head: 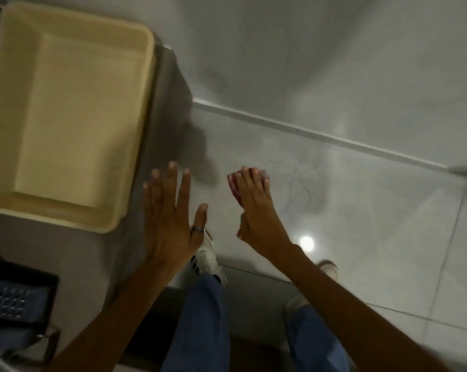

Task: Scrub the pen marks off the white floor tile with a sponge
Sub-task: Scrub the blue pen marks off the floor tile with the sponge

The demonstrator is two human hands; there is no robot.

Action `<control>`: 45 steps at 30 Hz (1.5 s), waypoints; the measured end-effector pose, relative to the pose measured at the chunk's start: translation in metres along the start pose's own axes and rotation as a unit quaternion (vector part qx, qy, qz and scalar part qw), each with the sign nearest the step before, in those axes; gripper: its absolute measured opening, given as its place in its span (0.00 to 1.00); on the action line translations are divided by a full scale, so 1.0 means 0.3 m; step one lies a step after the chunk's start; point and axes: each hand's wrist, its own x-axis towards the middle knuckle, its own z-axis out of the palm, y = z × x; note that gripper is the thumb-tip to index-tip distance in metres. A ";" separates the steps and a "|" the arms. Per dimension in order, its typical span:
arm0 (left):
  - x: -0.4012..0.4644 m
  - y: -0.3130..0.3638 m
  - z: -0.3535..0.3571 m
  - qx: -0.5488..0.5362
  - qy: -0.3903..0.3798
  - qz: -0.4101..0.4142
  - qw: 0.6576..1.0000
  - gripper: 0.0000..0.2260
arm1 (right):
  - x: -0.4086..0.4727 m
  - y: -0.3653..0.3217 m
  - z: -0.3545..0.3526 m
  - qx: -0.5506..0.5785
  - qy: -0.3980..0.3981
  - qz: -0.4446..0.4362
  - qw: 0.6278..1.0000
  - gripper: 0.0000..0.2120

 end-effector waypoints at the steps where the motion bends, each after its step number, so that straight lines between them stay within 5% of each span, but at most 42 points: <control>1: -0.026 0.041 0.045 0.007 -0.024 0.019 1.000 0.34 | -0.045 0.081 0.032 -0.010 -0.030 0.026 0.999 0.57; 9: -0.159 0.230 0.488 0.024 -0.181 0.082 0.980 0.37 | -0.252 0.603 0.286 0.001 -0.091 0.166 0.982 0.56; 17: -0.093 0.302 1.011 0.010 -0.211 0.081 0.974 0.37 | -0.253 1.012 0.486 0.016 0.006 0.209 0.978 0.49; 22: -0.005 0.272 1.280 -0.011 -0.166 0.059 0.984 0.33 | -0.213 1.192 0.603 0.000 0.077 0.223 0.972 0.50; 27: 0.052 0.234 1.468 -0.012 -0.118 0.012 0.993 0.31 | -0.185 1.278 0.718 -0.058 0.109 0.248 0.961 0.37; 35: 0.034 0.185 1.566 0.020 -0.009 0.032 0.999 0.30 | 0.058 1.311 0.685 -0.104 0.257 0.345 0.897 0.34; 37: 0.031 0.190 1.561 0.012 -0.007 0.034 0.999 0.29 | 0.062 1.260 0.714 -0.120 0.241 0.283 0.921 0.34; 40: 0.031 0.196 1.549 0.005 -0.013 0.033 0.999 0.30 | -0.055 1.224 0.809 -0.177 0.153 0.064 0.970 0.33; 42: 0.034 0.195 1.544 0.003 -0.015 0.031 0.999 0.30 | -0.125 1.284 0.807 -0.216 0.100 -0.052 0.970 0.32; 45: 0.034 0.203 1.534 0.000 -0.012 0.032 0.999 0.30 | -0.114 1.385 0.732 -0.237 0.109 -0.060 0.963 0.32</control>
